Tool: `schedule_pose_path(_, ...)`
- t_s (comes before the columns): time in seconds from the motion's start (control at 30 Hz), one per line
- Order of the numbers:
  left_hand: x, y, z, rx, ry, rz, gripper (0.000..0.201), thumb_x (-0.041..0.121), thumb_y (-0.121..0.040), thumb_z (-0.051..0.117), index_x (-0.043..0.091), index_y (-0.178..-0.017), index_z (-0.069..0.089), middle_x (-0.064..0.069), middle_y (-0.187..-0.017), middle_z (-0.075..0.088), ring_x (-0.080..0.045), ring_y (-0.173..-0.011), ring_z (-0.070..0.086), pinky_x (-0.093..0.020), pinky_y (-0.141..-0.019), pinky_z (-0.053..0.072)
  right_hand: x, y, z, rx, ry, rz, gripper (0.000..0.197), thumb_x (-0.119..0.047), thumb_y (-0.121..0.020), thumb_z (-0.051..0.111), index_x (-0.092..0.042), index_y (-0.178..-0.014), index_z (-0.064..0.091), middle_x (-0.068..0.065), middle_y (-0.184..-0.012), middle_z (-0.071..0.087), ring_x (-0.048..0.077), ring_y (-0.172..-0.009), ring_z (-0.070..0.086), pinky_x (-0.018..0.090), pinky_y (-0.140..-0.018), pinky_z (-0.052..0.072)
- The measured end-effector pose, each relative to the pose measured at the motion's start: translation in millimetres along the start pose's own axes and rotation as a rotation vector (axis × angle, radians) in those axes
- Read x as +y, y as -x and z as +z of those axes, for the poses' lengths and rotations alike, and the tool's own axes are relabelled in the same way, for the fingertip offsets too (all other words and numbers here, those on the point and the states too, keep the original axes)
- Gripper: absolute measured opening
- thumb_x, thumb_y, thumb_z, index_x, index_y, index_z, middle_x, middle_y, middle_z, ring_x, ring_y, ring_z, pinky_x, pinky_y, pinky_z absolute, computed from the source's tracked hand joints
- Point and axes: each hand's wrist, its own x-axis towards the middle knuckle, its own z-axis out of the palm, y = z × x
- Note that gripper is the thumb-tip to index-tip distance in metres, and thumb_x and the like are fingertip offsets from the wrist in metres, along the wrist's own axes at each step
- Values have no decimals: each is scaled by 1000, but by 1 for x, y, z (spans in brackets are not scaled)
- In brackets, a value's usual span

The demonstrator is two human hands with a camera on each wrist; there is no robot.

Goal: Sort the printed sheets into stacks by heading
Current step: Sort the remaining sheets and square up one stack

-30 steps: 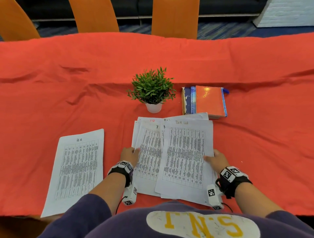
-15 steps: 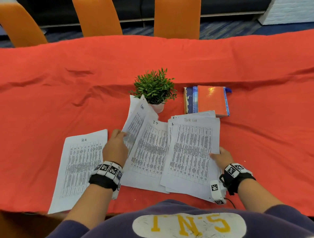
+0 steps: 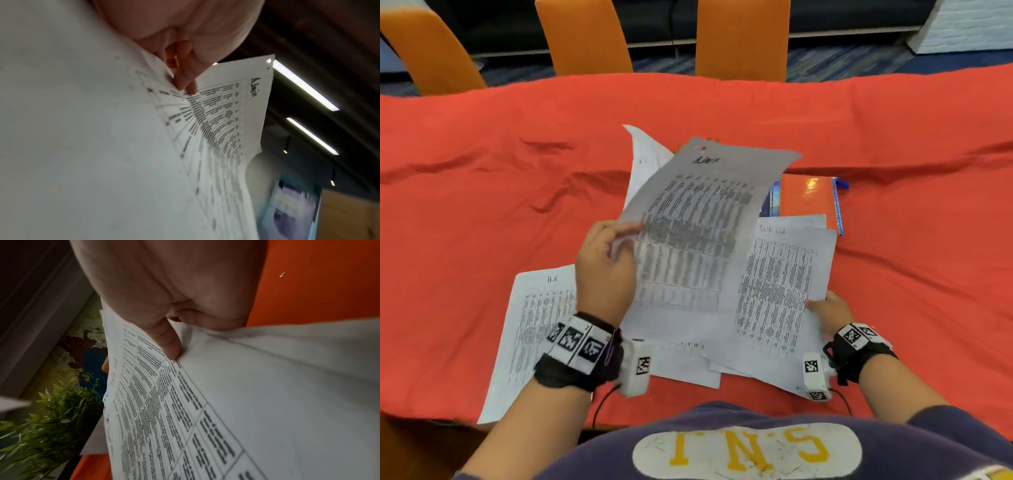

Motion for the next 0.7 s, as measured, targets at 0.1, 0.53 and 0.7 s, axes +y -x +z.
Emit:
schedule_pose_path(0.1, -21, 16, 31, -114, 105, -296, 30, 2, -89, 54, 24, -103, 68, 10, -106, 63, 10, -87, 54, -4, -73, 41, -3, 5, 6, -48, -65, 15, 36, 7, -90, 50, -3, -124, 54, 21, -114, 63, 35, -94, 63, 42, -79, 53)
schedule_pose_path(0.53, -101, 69, 122, -538, -22, -741, 55, 9, -94, 47, 18, -146, 33, -6, -127, 56, -22, -102, 60, -32, -90, 48, 9, 21, 9, -228, -139, 33, 30, 0, -89, 53, -3, -118, 62, 16, -108, 70, 33, -94, 67, 49, -91, 51)
schedule_pose_path(0.7, -98, 76, 133, -562, -123, -761, 20, 10, -95, 42, 4, -109, 55, -12, -113, 60, -20, -77, 54, -25, -62, 44, 3, 41, 14, -144, 91, 19, 34, -6, -96, 38, -9, -120, 63, 12, -130, 59, 29, -121, 55, 36, -109, 36)
